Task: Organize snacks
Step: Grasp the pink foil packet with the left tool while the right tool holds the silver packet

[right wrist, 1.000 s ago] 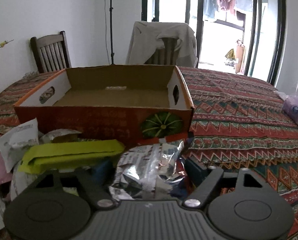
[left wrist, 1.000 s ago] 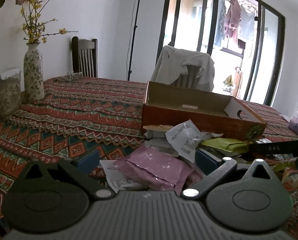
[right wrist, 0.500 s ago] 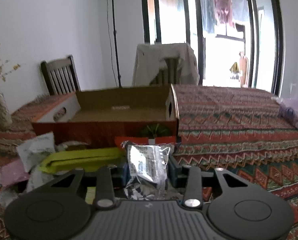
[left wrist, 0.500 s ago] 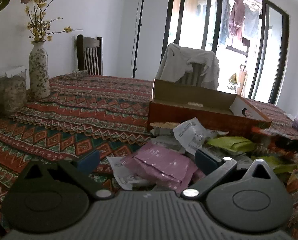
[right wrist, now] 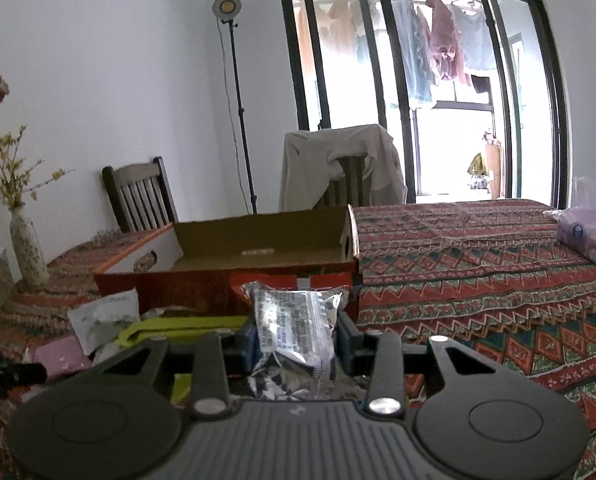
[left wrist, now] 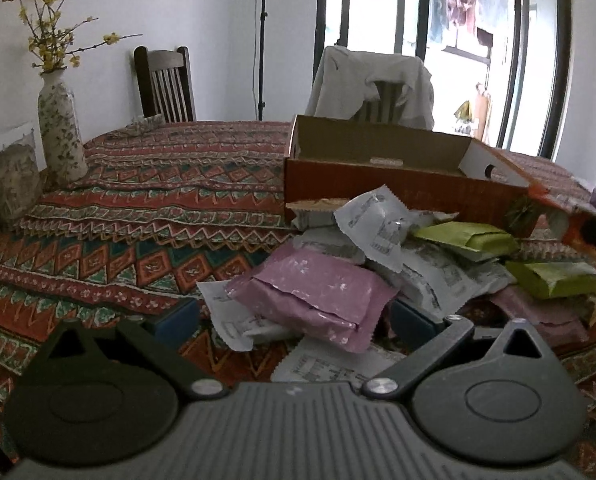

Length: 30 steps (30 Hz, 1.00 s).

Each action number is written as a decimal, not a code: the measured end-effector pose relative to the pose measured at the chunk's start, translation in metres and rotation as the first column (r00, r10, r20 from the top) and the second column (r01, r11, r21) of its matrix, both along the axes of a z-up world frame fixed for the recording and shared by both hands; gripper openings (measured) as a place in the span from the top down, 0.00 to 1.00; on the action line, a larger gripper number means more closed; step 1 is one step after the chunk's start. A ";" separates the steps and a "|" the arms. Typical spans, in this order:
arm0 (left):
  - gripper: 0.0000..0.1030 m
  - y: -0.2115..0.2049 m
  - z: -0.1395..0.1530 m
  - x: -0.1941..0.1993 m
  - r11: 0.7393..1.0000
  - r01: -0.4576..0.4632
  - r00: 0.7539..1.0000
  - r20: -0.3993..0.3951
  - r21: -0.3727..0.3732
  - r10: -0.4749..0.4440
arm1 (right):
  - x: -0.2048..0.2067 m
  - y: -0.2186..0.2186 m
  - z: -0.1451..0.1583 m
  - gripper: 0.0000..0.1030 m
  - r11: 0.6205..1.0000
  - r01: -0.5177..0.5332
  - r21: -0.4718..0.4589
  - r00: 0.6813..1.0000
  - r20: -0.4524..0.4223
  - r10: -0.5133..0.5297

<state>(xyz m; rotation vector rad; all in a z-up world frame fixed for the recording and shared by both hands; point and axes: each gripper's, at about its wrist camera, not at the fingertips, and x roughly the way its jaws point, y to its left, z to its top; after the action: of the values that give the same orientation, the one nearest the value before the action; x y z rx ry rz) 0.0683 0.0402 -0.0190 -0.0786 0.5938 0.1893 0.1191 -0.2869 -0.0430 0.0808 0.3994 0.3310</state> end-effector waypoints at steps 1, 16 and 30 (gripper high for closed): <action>0.00 -0.001 0.000 0.003 1.000 0.005 1.000 -0.005 0.009 -0.005 | 0.001 -0.001 0.000 0.64 1.000 0.000 0.006 1.000 0.003 0.000; 0.00 0.003 -0.008 0.063 0.983 0.175 0.976 -0.145 0.062 -0.164 | 0.017 -0.005 -0.012 0.64 0.999 -0.016 0.039 1.000 -0.018 0.016; 0.46 0.025 -0.005 0.048 0.990 0.139 0.985 -0.104 -0.020 -0.140 | 0.010 -0.001 -0.010 0.64 0.999 -0.032 0.030 0.999 -0.013 0.032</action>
<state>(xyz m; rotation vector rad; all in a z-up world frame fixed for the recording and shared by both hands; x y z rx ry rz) 0.1163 0.0652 -0.0235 -0.0390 0.7027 0.0540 0.1295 -0.2878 -0.0530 0.1055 0.4097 0.3679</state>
